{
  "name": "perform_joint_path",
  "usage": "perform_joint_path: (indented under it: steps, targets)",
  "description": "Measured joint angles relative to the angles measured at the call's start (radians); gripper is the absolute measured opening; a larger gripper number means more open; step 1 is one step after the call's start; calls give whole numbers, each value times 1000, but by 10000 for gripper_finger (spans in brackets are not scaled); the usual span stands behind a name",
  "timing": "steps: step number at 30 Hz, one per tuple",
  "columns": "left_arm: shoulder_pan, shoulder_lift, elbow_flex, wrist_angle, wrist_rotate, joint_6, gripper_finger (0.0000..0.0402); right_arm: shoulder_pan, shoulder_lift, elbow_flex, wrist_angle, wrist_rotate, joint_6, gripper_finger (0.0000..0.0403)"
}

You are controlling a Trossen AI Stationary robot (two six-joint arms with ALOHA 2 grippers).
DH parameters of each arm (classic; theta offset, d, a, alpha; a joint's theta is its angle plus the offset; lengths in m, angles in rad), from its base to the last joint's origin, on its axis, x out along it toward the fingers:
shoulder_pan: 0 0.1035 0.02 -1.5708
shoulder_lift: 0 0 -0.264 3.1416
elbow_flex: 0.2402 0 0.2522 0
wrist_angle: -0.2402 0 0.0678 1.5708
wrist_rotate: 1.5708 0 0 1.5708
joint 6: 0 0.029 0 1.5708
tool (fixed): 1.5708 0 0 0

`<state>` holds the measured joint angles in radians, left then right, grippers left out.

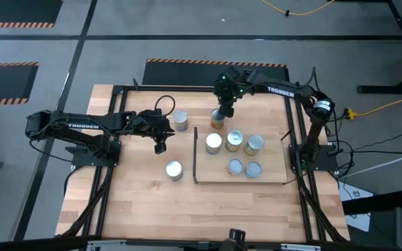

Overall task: Pick and place cans onto a shelf
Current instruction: Put the canned pineapple on the shelf

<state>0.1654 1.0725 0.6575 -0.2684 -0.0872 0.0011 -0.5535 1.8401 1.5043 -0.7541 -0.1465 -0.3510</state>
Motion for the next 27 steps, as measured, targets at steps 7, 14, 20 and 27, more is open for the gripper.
perform_joint_path:
  steps: [7,14,20,27]
  targets:
    - [0,0,0,0,0,-1,53,-19,1,0,1,-149,-19,63]
    - [0,0,0,0,0,-2,53,-20,34,-5,5,-169,-44,63]
    - [0,0,0,0,0,-2,53,-20,70,-5,13,-165,-49,63]
    - [0,0,0,0,0,-2,53,-20,78,-4,21,-167,-50,63]
